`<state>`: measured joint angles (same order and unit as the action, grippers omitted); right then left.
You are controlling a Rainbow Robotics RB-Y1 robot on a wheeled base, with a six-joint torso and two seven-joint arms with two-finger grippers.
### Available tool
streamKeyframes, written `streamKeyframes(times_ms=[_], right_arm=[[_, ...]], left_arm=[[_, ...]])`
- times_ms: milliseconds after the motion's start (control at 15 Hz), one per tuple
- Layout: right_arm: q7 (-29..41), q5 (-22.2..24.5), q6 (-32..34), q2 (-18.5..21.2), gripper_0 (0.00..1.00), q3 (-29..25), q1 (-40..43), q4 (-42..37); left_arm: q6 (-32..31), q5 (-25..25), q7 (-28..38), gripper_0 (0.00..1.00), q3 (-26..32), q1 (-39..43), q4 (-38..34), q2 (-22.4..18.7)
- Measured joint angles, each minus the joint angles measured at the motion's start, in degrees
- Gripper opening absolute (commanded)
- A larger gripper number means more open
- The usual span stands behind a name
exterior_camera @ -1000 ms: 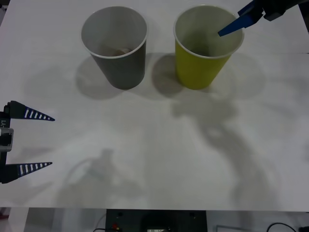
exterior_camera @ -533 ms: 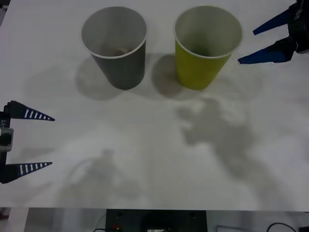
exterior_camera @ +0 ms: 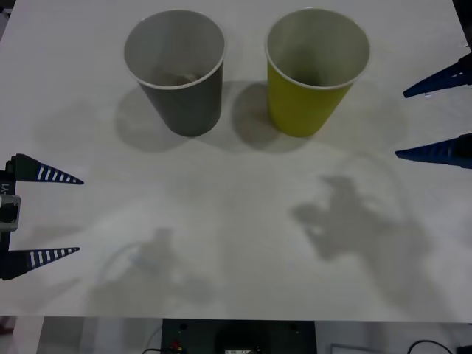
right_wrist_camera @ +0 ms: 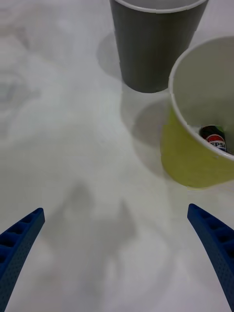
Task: Put the can into the green bin and the plastic bottle into the gray bin
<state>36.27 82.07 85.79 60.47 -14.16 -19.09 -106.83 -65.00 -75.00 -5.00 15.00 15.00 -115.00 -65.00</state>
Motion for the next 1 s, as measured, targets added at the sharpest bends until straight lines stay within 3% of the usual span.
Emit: streamKeyframes(times_ms=[467,1000], right_arm=[[-13.4,-2.6,0.1,0.0,1.00,-5.7,14.3,-3.3],[-14.7,1.2,-2.3,0.0,1.00,-7.7,23.3,-9.6]], left_arm=[[0.0,0.0,0.0,1.00,0.0,0.0,0.0,0.0],[0.0,0.0,0.0,1.00,0.0,0.0,0.0,0.0]])
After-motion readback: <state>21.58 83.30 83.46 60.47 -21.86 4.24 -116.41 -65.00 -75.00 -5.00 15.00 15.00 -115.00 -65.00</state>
